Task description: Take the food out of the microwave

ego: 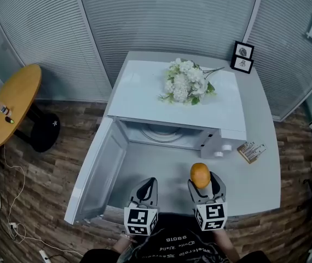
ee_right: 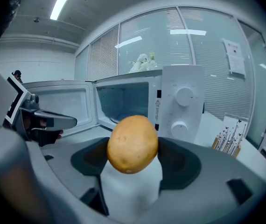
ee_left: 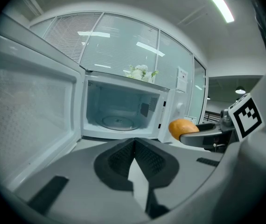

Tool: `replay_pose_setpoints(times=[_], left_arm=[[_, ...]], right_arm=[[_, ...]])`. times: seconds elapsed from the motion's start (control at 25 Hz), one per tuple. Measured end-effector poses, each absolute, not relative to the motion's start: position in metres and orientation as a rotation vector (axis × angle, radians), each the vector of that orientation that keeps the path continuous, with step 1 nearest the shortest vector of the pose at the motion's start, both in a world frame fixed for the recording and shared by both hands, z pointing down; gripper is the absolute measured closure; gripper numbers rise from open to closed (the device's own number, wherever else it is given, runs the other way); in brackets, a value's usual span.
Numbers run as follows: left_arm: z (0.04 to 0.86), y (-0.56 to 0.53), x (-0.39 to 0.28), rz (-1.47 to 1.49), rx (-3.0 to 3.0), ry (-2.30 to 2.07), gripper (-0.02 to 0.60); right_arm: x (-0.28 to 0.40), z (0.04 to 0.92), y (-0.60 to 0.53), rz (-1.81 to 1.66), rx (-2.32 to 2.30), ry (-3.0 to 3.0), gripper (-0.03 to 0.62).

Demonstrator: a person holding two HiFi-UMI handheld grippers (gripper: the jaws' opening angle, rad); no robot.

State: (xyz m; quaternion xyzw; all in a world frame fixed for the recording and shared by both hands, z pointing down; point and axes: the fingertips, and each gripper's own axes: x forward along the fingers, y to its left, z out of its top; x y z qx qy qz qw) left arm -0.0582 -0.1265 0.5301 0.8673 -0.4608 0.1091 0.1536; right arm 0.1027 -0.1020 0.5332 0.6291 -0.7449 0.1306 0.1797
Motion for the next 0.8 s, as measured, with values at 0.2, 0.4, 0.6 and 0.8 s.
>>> replay_pose_setpoints(times=[0.2,0.4,0.6,0.8], left_arm=[[0.5297,-0.1246,-0.0593,0.315,2.487,-1.324,0.574],[0.5301,-0.1243,-0.0609,0.313,2.484,-1.33,0.574],[0.5315,-0.1239,-0.0627,0.311,2.472,-1.337,0.574],[0.5321,-0.1246,-0.0625,0.311,2.474,-1.34,0.574]], right_arm=[[0.1013,0.5304,-0.1026,0.361,1.774,-2.112,0.269],[0.1,0.5309,-0.1024,0.353,1.77,-2.115,0.269],[0.102,0.5302,-0.1012,0.346,1.776,-2.107,0.269],[0.1027,0.5314,-0.102,0.348,1.776,-2.107,0.269]])
